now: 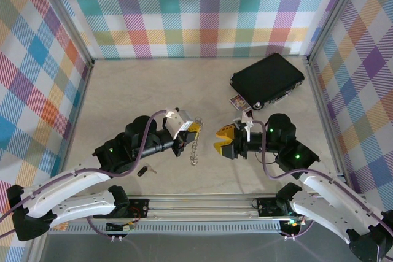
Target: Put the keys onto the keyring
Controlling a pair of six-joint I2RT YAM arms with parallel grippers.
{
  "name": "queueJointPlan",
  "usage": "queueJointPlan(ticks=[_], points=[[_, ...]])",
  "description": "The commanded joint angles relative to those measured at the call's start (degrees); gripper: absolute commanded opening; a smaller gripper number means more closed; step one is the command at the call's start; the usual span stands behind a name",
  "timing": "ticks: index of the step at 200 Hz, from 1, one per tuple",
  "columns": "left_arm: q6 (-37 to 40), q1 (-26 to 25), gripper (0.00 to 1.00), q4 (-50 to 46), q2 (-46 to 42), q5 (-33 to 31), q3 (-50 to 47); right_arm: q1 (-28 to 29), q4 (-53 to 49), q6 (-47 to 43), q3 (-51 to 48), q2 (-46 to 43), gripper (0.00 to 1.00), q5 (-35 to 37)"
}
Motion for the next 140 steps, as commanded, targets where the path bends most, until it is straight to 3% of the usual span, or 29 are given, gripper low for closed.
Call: queueJointPlan(ticks=[1,48,87,140], points=[[0.6,-0.8,0.00,2.6,-2.5,4.0,2.1,1.1,4.9,-0.9,0.8,-0.8,0.45,0.5],[-1.3,-0.8,0.00,9.7,-6.7,15.3,-0.3,2.8,12.3,1.9,-0.1,-3.4,0.39,-8.3],[-1.9,-0.8,0.00,11.9,-7.4,22.6,0.2,4.0,13.2,1.0,0.3,-6.1,0.35,-9.9],[-2.0,-0.8,0.00,12.9,-6.6,26.7,0.4,7.1,15.2,0.5,0.9,-4.6,0.25,-7.8]])
